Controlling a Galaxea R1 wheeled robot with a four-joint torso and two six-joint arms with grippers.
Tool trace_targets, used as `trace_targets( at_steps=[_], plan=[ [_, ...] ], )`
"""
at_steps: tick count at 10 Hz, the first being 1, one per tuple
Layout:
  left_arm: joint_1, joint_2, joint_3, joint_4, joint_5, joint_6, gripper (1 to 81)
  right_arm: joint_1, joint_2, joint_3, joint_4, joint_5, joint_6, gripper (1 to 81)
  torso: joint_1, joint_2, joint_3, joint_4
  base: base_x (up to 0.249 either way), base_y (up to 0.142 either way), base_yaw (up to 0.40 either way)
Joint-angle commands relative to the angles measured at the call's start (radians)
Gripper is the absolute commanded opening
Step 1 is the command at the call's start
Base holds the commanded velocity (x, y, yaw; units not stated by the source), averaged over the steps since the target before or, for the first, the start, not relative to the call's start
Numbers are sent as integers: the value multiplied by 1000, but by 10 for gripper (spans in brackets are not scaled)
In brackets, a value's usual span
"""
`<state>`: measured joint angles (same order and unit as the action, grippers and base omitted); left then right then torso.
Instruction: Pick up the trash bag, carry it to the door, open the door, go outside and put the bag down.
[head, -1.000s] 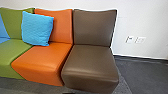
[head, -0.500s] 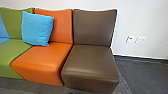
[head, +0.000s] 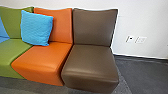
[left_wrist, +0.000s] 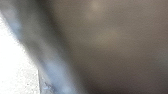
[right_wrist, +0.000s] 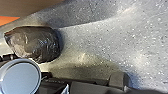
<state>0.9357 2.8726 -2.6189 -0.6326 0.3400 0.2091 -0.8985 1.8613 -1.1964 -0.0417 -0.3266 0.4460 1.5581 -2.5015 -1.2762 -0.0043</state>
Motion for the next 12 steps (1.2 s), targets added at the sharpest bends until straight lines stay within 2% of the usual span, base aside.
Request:
trace_targets(
  at_steps=[1,2,3,5,6,11,12],
  plan=[
    [-51,-13,0,-4,86,33,10,55,-29,8,20,-49,2,811,-61,93,0,0,0,0,0],
    [-33,-21,3,-7,88,78,10,55,-5,-8,17,-49,2,811,-87,136,48,0,0,0,0],
    [-16,-24,3,-7,89,81,10,46,12,-23,17,-49,0,811,-110,173,97,0,0,0,0],
    [14,-28,0,-6,86,88,10,28,52,-60,13,-49,2,811,-139,223,124,0,0,0,0],
    [30,-28,0,-4,83,111,10,10,75,-79,11,-49,0,811,-159,254,154,0,0,0,0],
    [97,-45,-1,-1,79,133,10,-130,196,-184,9,-5,-12,811,-274,431,326,0,0,0,0],
    [117,-45,-1,-1,60,141,10,-171,221,-205,9,35,-12,811,-298,467,327,0,0,0,0]
  ],
)
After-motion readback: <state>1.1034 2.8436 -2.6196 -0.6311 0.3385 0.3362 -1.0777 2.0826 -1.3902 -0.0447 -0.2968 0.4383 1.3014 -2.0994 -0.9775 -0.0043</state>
